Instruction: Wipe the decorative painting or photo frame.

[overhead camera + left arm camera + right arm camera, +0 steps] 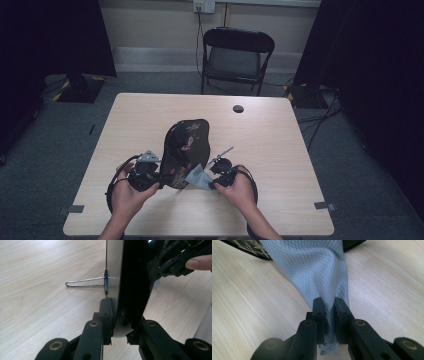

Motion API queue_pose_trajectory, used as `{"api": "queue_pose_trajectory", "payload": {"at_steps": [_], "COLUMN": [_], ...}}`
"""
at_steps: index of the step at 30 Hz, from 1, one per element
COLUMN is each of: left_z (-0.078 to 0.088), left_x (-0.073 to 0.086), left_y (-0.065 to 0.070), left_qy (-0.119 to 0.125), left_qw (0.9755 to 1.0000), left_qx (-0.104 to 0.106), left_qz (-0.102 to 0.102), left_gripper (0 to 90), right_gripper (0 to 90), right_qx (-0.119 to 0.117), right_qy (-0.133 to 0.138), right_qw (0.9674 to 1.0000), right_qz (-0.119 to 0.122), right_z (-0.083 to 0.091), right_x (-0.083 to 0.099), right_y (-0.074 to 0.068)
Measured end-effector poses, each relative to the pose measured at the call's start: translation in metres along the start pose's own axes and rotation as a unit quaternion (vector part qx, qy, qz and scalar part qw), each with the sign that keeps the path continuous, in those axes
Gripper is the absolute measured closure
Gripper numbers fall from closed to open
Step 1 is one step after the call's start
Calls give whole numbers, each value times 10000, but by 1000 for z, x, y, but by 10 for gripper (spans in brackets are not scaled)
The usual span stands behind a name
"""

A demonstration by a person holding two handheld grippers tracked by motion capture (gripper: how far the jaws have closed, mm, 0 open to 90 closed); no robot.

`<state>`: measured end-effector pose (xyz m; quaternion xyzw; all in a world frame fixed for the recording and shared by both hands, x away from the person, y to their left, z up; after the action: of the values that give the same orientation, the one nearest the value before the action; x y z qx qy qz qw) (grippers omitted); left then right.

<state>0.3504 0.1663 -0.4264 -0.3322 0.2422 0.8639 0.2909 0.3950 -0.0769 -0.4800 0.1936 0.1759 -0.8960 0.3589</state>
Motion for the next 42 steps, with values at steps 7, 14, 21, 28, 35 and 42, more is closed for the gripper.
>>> {"api": "queue_pose_trajectory", "payload": {"at_steps": [7,14,21,28,35,42], "left_z": [0,0,0,0,0,0], "left_x": [0,0,0,0,0,0], "left_y": [0,0,0,0,0,-1], "left_qy": [-3,-22,-7,-8,4,-3], "left_qw": [10000,10000,10000,10000,10000,10000], "left_qx": [-4,8,-3,2,6,10], "left_qz": [16,14,22,38,37,39], "left_gripper": [785,785,785,785,785,785], "right_gripper": [815,814,815,814,815,814], "right_qx": [3,71,73,125,217,281], "right_qy": [20,207,493,753,1029,1057], "right_qw": [10000,9997,9986,9963,9933,9926], "right_qz": [30,78,196,396,487,532], "right_z": [11,42,87,126,162,168], "right_x": [2,-5,-28,-56,-84,-104], "right_y": [2,4,1,-7,-15,-23]}}
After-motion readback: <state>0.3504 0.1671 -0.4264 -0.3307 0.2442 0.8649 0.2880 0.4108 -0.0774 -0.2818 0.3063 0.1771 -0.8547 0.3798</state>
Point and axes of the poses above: each handheld gripper's, and its own axes: z roughly backward along the jaws, x roughly out of its underside, y roughly to its right, the point moved 2 cm from there along -z, roughly forward along the jaws, and after that the axes turned 4 degrees about y, right-handed, at the moved point
